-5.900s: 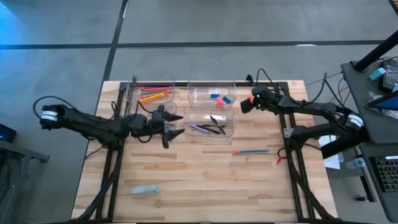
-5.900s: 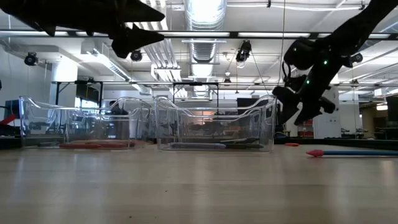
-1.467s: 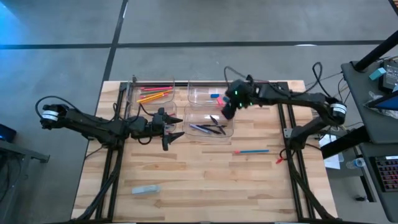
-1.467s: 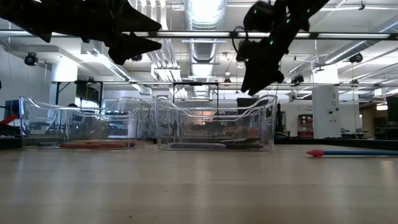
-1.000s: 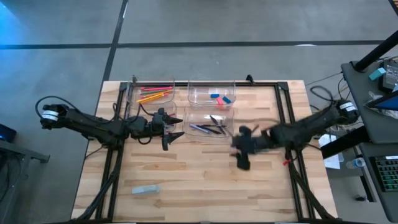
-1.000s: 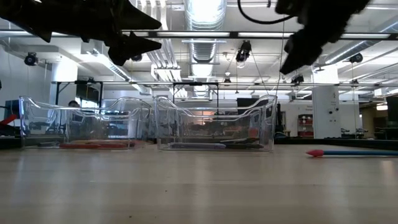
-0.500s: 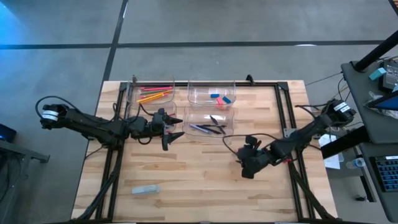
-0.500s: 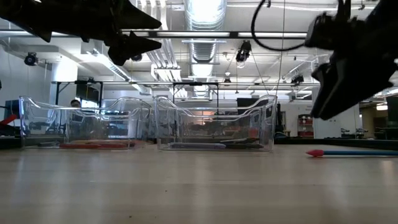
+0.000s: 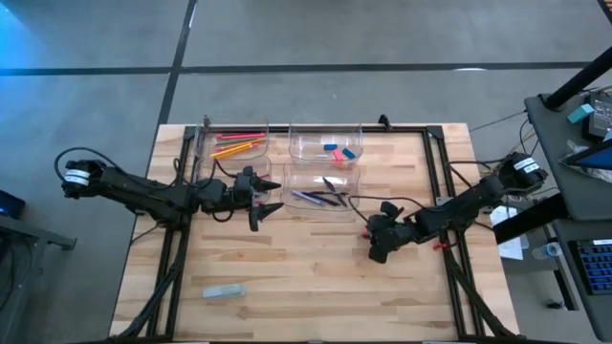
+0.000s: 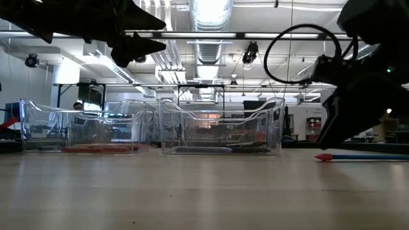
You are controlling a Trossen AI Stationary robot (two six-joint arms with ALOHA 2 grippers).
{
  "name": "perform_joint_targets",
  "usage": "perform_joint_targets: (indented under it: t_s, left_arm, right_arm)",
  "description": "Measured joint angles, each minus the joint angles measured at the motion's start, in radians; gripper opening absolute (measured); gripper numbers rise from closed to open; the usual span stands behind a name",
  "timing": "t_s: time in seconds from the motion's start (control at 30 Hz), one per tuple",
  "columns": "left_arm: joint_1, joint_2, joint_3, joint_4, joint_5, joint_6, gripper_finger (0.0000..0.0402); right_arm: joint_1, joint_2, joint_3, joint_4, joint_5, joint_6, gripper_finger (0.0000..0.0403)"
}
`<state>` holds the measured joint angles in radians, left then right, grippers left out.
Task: Sort crayons/erasers/pens/pencils in bins
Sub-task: Put the blue pencil into the top left transparent bin
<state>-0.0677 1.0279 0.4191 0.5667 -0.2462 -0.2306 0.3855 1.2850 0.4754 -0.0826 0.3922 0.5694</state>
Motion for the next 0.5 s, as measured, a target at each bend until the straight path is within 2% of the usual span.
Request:
perform_joint_targets:
  t_s: [0.5]
  left_arm:
    - [0.000, 0.000, 0.000, 0.000, 0.000, 0.000, 0.0283]
  right_arm:
    - [-0.018, 0.001, -0.053, 0.000, -0.042, 0.022, 0.0137]
